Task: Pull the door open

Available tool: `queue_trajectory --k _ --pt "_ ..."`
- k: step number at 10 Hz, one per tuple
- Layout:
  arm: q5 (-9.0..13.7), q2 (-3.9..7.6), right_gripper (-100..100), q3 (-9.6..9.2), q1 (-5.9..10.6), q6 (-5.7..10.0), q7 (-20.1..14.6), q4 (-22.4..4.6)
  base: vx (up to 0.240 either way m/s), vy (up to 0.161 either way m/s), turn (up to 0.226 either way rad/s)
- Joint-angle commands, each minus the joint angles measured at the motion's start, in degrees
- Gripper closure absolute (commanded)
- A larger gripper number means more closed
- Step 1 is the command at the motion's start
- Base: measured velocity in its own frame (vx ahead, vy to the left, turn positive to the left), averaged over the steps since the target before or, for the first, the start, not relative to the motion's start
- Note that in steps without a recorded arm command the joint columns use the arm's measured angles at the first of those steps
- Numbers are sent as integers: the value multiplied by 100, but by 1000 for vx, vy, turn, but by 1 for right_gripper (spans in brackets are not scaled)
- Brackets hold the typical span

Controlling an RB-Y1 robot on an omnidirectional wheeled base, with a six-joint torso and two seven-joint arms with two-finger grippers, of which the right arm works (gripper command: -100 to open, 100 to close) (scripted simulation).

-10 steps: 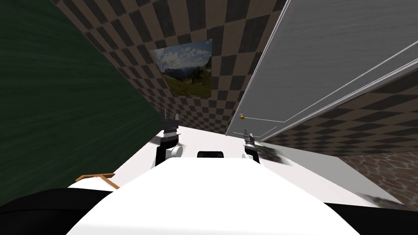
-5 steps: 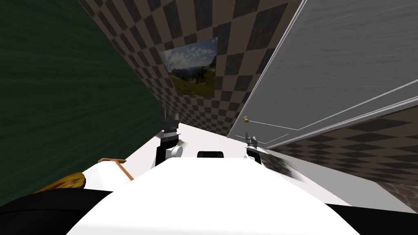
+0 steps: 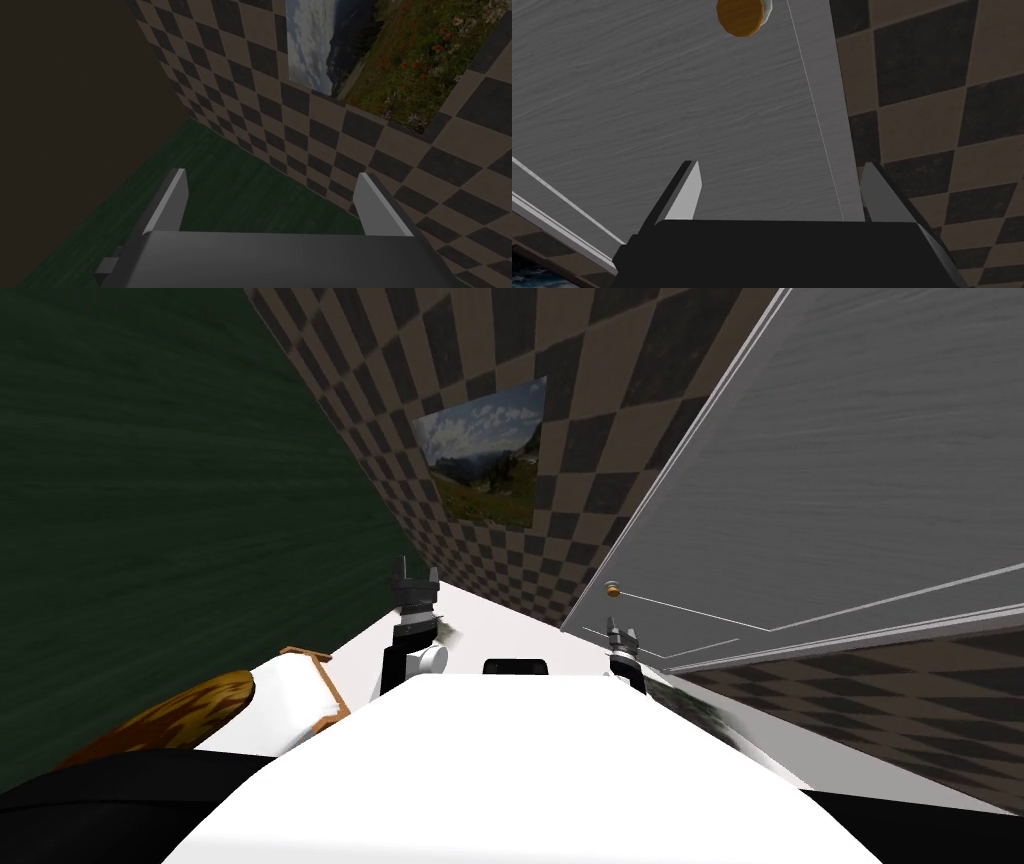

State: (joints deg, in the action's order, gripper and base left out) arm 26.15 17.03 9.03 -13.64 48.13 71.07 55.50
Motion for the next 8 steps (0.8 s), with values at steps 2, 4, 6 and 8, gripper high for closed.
queue_trajectory --k 2,4,6,8 --pt "127 71 -100 41 43 71 337 -329 22 -80 189" --pt "216 123 -100 72 92 114 563 -566 11 -77 170" --pt "301 173 -100 102 139 154 779 -794 6 -68 181" --pt "372 214 -100 127 178 188 959 -983 8 -66 147"
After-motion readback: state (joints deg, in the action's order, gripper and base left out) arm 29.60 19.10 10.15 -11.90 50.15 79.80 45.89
